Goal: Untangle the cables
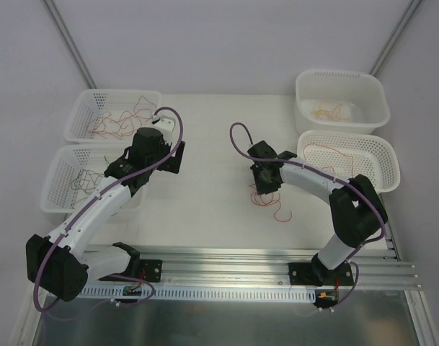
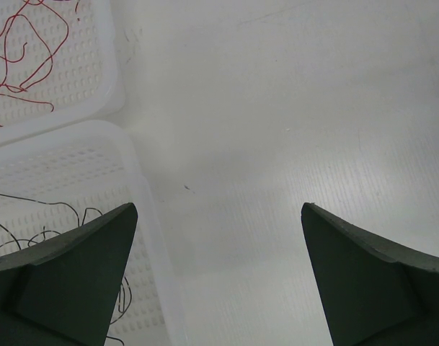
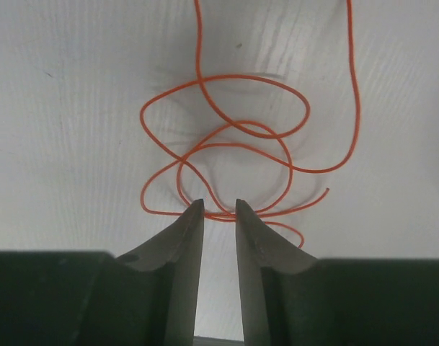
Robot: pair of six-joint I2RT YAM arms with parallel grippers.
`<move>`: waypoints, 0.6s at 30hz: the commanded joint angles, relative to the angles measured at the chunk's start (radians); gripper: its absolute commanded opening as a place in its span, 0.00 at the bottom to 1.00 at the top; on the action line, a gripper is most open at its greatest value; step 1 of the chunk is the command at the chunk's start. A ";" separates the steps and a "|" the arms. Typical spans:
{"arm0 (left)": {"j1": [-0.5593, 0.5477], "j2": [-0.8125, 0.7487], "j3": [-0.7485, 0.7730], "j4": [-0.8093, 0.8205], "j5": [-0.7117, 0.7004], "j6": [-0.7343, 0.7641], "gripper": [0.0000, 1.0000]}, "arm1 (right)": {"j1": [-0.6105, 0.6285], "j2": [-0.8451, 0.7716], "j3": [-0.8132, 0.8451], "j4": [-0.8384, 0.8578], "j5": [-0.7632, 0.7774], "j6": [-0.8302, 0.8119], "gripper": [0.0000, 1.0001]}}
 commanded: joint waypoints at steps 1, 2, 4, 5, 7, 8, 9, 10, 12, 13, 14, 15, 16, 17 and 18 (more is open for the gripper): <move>0.011 -0.003 -0.013 0.027 -0.001 0.009 0.99 | -0.003 -0.016 -0.007 0.053 -0.077 0.043 0.28; 0.011 -0.003 -0.013 0.025 -0.001 0.012 0.99 | -0.001 -0.023 -0.011 0.061 -0.093 0.051 0.33; 0.011 -0.002 -0.013 0.025 -0.001 0.011 0.99 | 0.000 -0.034 -0.019 0.076 -0.111 0.062 0.46; 0.011 -0.003 -0.013 0.025 -0.001 0.011 0.99 | 0.002 -0.043 -0.024 0.081 -0.123 0.065 0.49; 0.011 -0.003 -0.015 0.027 -0.001 0.012 0.99 | 0.008 -0.048 -0.028 0.093 -0.127 0.062 0.59; 0.011 -0.003 -0.013 0.025 -0.001 0.012 0.99 | 0.013 -0.045 -0.030 0.095 -0.122 0.060 0.62; 0.011 0.000 -0.013 0.027 0.001 0.012 0.99 | 0.019 -0.034 -0.027 0.093 -0.119 0.059 0.65; 0.013 -0.002 -0.013 0.027 0.001 0.012 0.99 | 0.023 -0.023 -0.022 0.089 -0.114 0.057 0.67; 0.011 0.000 -0.013 0.027 0.004 0.012 0.99 | 0.031 0.001 -0.016 0.089 -0.107 0.057 0.69; 0.011 0.001 -0.013 0.025 0.007 0.011 0.99 | 0.033 0.009 -0.016 0.098 -0.107 0.056 0.70; 0.011 0.003 -0.013 0.025 0.007 0.011 0.99 | 0.039 0.015 -0.013 0.101 -0.108 0.056 0.70; 0.011 0.003 -0.013 0.025 0.008 0.011 0.99 | 0.042 0.027 -0.010 0.106 -0.108 0.056 0.70; 0.011 0.004 -0.013 0.027 0.008 0.011 0.99 | 0.043 0.036 -0.001 0.106 -0.108 0.054 0.70; 0.013 0.003 -0.013 0.025 0.010 0.011 0.99 | 0.048 0.046 0.004 0.104 -0.102 0.053 0.70; 0.011 0.006 -0.013 0.025 0.010 0.011 0.99 | 0.050 0.053 0.007 0.103 -0.099 0.050 0.70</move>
